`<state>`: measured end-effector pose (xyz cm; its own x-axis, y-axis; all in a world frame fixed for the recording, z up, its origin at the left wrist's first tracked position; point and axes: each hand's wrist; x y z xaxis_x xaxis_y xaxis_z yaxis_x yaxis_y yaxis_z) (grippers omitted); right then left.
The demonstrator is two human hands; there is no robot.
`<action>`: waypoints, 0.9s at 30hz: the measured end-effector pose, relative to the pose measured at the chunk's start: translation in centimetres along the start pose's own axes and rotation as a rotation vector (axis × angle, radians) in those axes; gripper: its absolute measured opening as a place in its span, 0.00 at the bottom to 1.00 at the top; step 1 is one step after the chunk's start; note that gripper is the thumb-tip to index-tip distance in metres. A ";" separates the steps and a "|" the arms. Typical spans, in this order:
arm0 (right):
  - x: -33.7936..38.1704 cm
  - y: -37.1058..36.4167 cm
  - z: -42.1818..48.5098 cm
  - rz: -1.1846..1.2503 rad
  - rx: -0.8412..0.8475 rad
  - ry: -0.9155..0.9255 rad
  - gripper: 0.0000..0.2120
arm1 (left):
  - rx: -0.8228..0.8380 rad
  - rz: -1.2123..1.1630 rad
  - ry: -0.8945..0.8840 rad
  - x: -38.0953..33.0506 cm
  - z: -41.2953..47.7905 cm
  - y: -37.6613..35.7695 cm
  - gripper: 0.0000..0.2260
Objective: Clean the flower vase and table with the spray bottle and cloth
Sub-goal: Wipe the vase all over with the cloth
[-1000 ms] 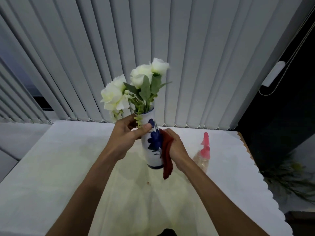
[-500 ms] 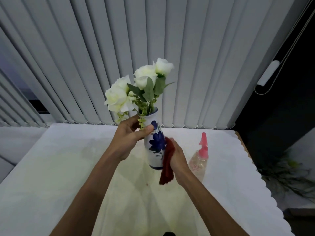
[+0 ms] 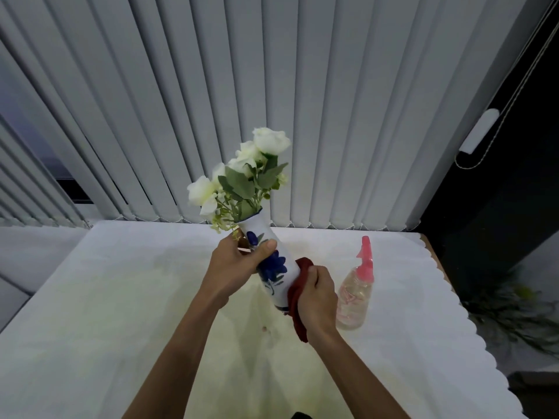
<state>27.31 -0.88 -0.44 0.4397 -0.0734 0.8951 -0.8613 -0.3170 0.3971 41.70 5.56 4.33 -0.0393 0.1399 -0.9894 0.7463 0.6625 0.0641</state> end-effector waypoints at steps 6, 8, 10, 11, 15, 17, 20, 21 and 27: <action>5.3 -0.8 -0.5 -0.024 0.024 0.411 0.12 | 0.067 -0.025 -0.060 0.7 -0.8 -0.5 0.10; 5.6 -0.7 -0.2 -0.017 0.067 0.464 0.10 | 0.058 -0.063 -0.078 0.6 -0.8 -0.5 0.08; 4.9 -0.3 0.8 -0.026 0.141 0.423 0.10 | 0.066 -0.093 -0.095 0.3 -0.7 -0.3 0.03; 4.7 -0.2 1.4 -0.037 0.186 0.370 0.12 | 0.067 -0.103 -0.090 0.3 -0.8 0.0 0.04; 5.2 0.0 1.2 -0.003 0.144 0.349 0.14 | 0.056 -0.075 -0.060 0.5 -0.9 -0.3 0.05; 5.7 -0.2 0.2 0.053 0.102 0.407 0.11 | 0.038 -0.044 -0.095 0.5 -0.8 -0.6 0.04; 5.1 0.0 0.2 0.049 0.136 0.385 0.08 | 0.062 0.050 -0.152 0.4 -0.8 -0.4 0.14; 4.7 0.2 1.0 0.029 0.175 0.310 0.10 | 0.079 0.056 -0.148 0.4 -0.8 -0.1 0.18; 0.8 1.4 2.3 -0.006 0.379 -0.042 0.12 | 0.138 -0.077 -0.039 0.3 0.1 1.2 0.17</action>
<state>27.06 -3.59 0.38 0.4612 -0.1065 0.8809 -0.7070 -0.6441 0.2922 42.65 6.37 4.08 -0.0762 0.0616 -0.9952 0.8262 0.5626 -0.0284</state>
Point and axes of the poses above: each hand's wrist, its own z-axis towards the middle knuckle, its own y-axis out of the back of the hand, x = y × z, and after that the axes turned 7 degrees about -z, right-handed
